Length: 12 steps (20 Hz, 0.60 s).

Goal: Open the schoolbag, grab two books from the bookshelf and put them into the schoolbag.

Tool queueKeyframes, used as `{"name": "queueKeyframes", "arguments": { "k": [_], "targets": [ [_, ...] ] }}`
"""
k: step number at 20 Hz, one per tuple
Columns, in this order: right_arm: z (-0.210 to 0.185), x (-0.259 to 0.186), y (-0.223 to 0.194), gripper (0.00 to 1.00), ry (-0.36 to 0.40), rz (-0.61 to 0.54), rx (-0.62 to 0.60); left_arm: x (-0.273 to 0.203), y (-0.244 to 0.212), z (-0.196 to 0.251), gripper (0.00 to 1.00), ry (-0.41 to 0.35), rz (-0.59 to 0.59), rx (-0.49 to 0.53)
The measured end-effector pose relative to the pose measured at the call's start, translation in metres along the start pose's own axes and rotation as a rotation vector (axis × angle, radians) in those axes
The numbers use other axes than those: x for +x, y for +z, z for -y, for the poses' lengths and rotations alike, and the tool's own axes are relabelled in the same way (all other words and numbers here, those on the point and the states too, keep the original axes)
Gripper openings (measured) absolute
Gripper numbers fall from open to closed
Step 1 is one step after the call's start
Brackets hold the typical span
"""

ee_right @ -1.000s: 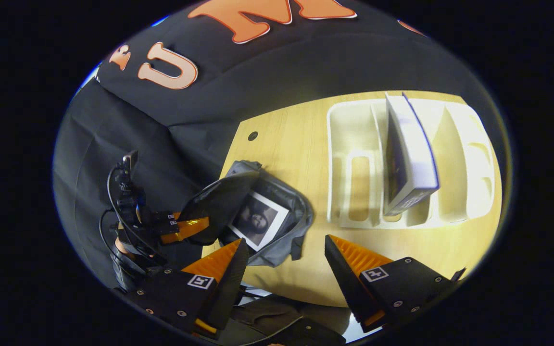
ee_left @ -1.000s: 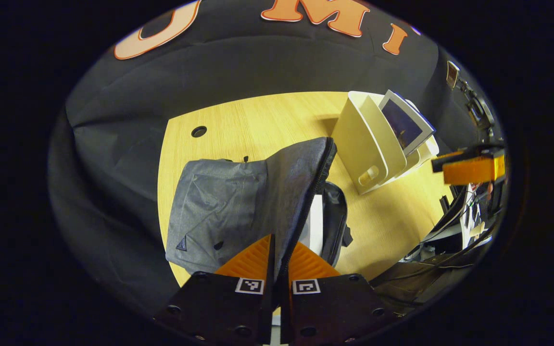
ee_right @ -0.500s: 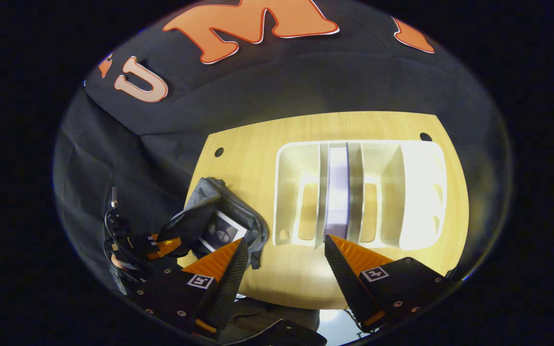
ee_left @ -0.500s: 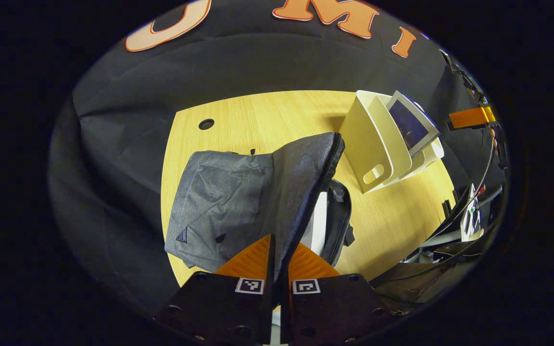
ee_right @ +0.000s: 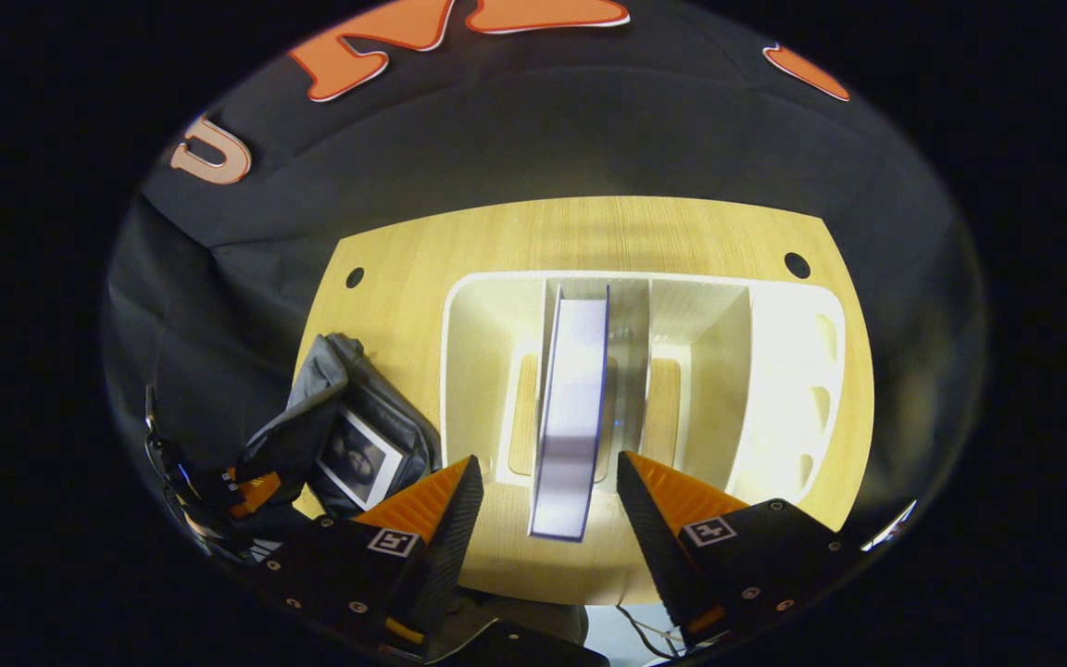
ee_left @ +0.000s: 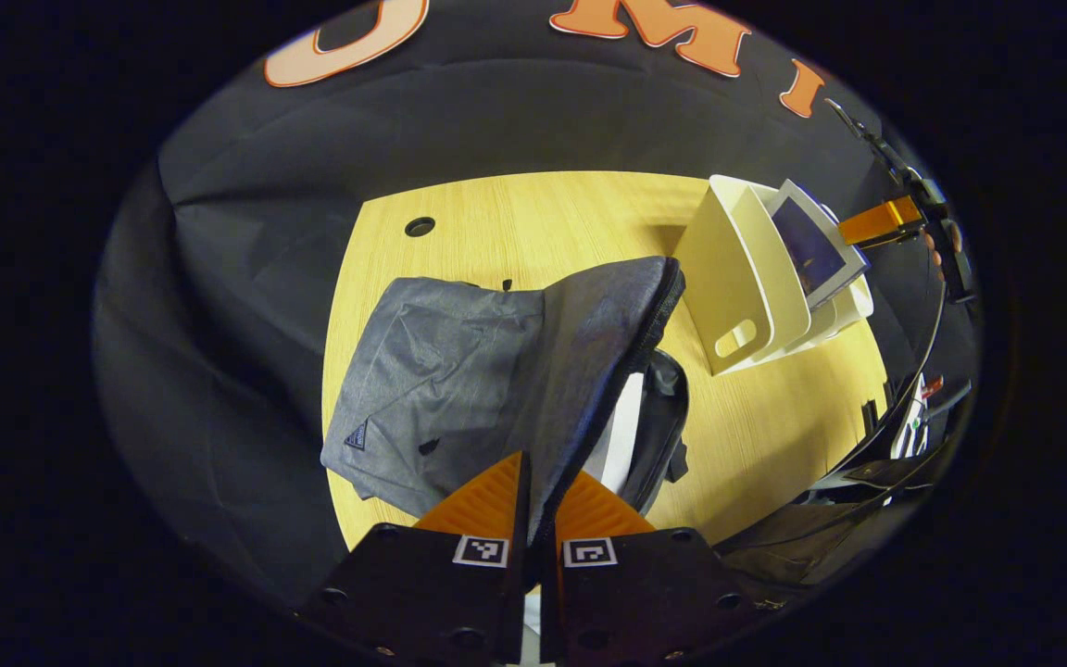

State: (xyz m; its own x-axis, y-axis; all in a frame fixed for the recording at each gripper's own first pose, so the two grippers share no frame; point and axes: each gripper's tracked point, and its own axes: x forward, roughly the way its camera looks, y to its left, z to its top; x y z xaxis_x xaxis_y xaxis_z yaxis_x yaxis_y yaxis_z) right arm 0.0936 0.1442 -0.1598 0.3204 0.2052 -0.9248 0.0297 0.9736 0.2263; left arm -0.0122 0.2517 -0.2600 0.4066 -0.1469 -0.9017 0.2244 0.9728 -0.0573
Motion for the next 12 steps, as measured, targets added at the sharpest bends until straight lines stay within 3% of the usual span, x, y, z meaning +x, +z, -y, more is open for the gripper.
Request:
{"name": "queueKeyframes", "arguments": {
  "k": [5,6,7,12],
  "targets": [
    [0.012,0.029,0.009,0.74,-0.018,-0.040,0.001,0.003,-0.001,0.005,0.07,0.034,-0.012,-0.044],
    [0.014,0.034,0.009,0.53,-0.025,-0.049,0.007,0.003,-0.001,0.005,0.07,0.041,-0.016,-0.052],
    [0.010,0.034,0.010,0.57,-0.030,-0.061,0.012,0.003,0.000,0.007,0.07,0.047,-0.021,-0.062],
    [0.031,0.030,0.012,0.36,-0.082,-0.043,0.013,0.009,0.002,0.012,0.07,0.058,-0.034,-0.049]
  ]
}}
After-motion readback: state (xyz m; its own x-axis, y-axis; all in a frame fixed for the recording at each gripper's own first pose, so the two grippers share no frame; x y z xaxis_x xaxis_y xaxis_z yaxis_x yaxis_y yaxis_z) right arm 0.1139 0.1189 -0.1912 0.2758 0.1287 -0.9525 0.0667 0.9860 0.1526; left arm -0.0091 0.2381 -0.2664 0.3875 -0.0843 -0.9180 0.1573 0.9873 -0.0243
